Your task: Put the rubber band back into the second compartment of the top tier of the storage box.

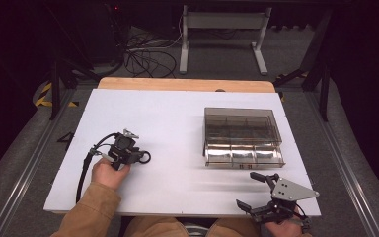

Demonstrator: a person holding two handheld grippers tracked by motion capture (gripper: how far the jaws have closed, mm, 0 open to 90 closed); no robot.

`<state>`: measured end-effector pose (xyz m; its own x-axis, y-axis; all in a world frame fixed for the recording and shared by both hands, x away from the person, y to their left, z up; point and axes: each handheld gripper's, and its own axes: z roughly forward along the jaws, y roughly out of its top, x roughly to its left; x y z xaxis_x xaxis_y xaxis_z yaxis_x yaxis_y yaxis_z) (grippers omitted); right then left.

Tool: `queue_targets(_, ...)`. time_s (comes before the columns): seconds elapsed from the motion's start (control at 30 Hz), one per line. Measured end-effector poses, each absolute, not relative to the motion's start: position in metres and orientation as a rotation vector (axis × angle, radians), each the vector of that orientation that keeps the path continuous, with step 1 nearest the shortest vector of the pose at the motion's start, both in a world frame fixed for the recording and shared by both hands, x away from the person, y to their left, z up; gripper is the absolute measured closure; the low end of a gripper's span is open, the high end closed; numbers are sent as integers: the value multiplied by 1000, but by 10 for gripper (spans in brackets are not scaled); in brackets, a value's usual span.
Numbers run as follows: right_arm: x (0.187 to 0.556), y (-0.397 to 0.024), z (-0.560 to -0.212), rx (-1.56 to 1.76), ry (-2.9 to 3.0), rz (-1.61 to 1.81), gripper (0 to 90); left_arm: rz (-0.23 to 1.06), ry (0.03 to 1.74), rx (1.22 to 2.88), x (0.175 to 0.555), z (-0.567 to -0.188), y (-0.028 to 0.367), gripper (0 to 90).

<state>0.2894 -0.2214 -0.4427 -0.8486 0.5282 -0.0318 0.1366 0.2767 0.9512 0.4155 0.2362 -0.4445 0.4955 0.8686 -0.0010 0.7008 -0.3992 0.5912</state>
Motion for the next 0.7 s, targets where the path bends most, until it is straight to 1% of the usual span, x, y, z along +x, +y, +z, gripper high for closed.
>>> queue_targets(0.2, 289, -221, -443, 605, 2211, 1594, 57, 436, 1288, 2227, 415, -444, 235, 770)
queue_targets(0.37, 290, -221, -443, 603, 2213, 1592, 57, 455, 1284, 2246, 415, -446, 234, 850)
queue_targets(0.7, 289, -221, -443, 602, 2212, 1594, 57, 451, 1265, 2215, 412, -440, 236, 860)
